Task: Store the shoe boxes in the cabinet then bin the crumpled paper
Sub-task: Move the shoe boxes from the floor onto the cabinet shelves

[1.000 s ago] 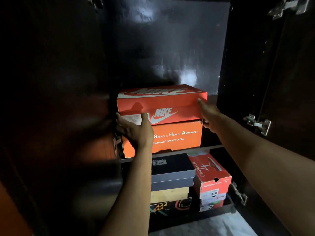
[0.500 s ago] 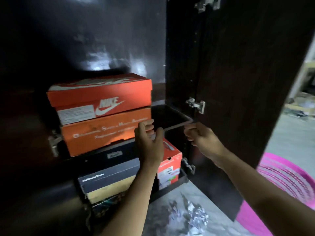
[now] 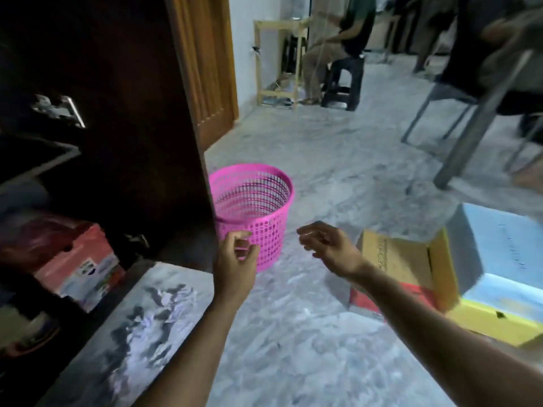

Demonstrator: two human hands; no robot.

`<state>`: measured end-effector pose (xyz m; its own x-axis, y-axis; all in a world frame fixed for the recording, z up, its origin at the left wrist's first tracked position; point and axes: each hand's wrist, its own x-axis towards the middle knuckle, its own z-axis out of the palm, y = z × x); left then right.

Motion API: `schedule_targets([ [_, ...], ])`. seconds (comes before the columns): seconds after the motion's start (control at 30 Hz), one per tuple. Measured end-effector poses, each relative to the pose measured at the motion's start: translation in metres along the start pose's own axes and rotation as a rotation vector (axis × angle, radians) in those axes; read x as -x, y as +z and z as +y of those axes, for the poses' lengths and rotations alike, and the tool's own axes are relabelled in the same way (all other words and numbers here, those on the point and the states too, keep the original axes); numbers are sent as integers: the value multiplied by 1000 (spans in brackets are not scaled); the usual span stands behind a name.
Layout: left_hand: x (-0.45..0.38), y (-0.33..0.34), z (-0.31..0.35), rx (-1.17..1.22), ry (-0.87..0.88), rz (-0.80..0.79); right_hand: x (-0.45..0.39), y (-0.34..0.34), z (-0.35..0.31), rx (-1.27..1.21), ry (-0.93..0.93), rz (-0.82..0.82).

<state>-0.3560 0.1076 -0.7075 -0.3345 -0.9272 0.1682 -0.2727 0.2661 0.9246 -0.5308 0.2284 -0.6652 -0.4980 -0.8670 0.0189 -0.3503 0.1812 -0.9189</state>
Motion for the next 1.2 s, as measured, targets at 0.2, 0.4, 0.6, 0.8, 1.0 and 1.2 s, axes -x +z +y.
schedule_targets([
  [0.2,36,125,-38,-60,-216,-299,35,-81,140,42,293,330],
  [0.4,47,242,-81,-83,-409,-630,62,-123,268,144,570,693],
  [0.6,59,324,-125,-110,-509,-752,77,-125,342,49,731,772],
  [0.8,62,359,-154,33,-523,-681,74,-109,361,-27,699,866],
  [1.0,77,331,-164,119,-521,-439,85,-98,341,-41,767,867],
  [1.2,64,299,-162,194,-616,-213,81,-73,316,-161,631,794],
])
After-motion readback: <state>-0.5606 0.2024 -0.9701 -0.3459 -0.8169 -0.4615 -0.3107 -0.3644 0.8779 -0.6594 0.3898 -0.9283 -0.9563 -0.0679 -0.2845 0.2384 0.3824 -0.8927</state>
